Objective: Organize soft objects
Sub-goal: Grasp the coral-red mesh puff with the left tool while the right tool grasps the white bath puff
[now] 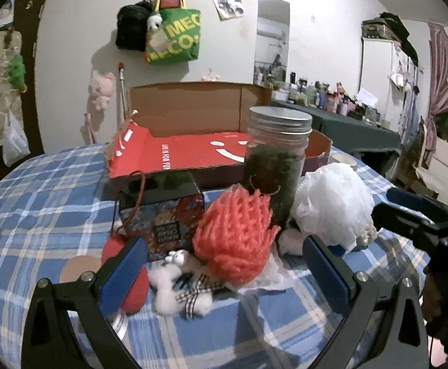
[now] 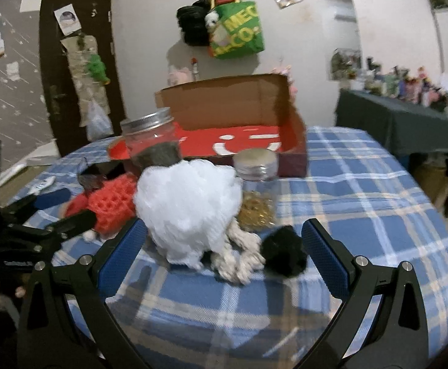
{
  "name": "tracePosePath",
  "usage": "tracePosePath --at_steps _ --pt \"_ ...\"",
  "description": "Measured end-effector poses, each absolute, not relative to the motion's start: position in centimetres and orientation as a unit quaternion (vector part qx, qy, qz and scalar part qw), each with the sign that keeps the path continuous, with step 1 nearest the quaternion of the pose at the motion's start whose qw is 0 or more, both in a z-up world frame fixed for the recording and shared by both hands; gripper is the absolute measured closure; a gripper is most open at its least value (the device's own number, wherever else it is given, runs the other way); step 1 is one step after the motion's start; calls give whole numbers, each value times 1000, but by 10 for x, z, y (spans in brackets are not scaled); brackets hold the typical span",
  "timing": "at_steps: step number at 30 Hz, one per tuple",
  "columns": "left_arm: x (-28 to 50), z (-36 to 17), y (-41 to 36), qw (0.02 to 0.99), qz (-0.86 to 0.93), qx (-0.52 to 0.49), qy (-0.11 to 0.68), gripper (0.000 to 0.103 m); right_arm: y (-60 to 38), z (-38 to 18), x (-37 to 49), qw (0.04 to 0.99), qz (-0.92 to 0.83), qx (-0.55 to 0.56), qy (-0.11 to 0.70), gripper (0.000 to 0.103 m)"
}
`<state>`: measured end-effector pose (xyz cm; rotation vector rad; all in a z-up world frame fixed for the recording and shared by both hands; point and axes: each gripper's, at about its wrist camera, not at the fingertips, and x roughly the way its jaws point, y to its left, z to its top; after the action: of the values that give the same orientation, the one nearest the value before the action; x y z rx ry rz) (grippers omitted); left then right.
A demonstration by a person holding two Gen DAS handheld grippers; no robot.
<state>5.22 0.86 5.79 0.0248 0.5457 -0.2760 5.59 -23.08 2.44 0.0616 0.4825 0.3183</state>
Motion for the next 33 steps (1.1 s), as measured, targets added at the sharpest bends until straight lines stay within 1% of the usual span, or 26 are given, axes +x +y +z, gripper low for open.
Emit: tracePosePath --at_steps 7,10,12,16,18,19,20,21,23,24,25,26,27,29,32,33 --pt "66 57 1 949 -141 47 277 10 -230 25 86 939 208 47 271 0" --pt "71 56 -3 946 -145 57 283 11 -226 24 91 932 224 51 278 0" --pt "74 56 -5 944 -149 63 287 15 -224 23 94 929 232 51 283 0" --pt "78 52 -8 941 -154 69 295 18 -217 21 98 923 248 44 290 4" --pt "77 51 -9 939 -157 69 298 22 -214 19 99 919 255 43 298 4" --pt "77 50 -9 938 -159 69 300 27 -212 18 100 917 259 43 302 4" --pt "78 50 -8 937 -161 69 302 32 -210 17 101 915 262 44 303 7" --pt "79 49 -9 936 -163 69 305 34 -209 17 101 914 265 43 304 10" --pt "79 48 -8 933 -166 66 311 42 -206 17 101 915 261 36 306 21" --pt "79 48 -7 934 -165 65 311 42 -206 17 102 915 261 36 307 25" --pt "79 48 -6 934 -165 63 310 46 -206 16 102 914 260 38 308 34" --pt "78 49 -5 934 -168 59 310 48 -207 16 102 914 260 40 308 39" --pt "77 49 -4 934 -169 57 309 48 -208 16 102 914 259 43 308 41" --pt "73 50 -2 934 -172 52 308 51 -211 17 99 916 258 49 303 52" --pt "68 53 0 935 -173 43 305 52 -217 18 92 922 249 60 290 58" --pt "66 54 2 936 -174 40 303 52 -219 19 89 923 249 67 285 59"
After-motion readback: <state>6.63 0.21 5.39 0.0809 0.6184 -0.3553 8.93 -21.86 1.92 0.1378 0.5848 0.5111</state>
